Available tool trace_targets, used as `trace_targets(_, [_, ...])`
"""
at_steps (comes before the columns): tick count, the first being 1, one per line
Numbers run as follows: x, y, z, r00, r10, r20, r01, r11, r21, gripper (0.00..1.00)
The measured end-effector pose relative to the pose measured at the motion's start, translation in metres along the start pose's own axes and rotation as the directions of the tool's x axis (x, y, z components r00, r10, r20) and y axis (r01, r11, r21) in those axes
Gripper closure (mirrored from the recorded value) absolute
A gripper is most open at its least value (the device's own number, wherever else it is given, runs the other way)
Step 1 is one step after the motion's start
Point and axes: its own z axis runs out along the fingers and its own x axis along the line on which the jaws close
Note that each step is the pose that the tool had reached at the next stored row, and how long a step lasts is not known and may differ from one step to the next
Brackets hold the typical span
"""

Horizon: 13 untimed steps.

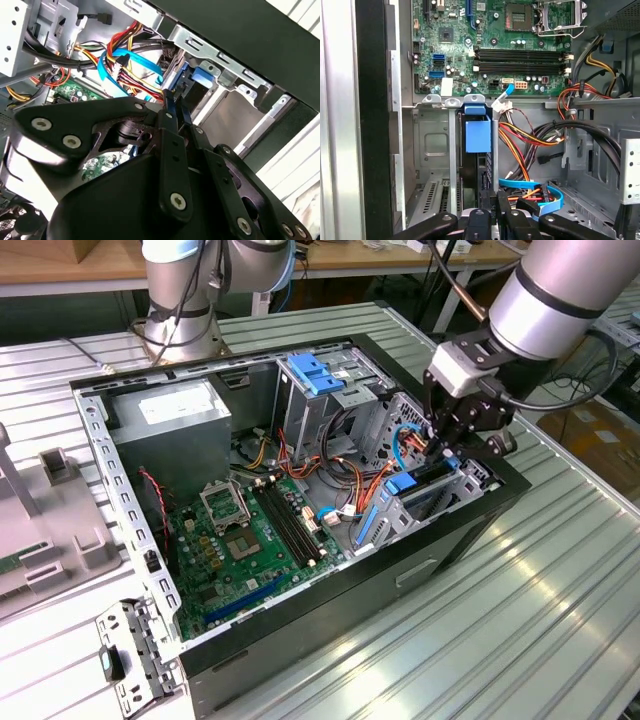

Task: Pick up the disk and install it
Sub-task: 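Insert the first disk wire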

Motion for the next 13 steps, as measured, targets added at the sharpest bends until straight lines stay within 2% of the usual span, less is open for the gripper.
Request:
trace_targets(5, [0.0044,-0.0001,0.0003,1.0,0.0,0.0,0.0,1.0,0.0,0.83])
trace_targets(13, [0.0055,0.0,0.0022,1.0,0.0,0.0,0.0,1.0,0.0,0.83])
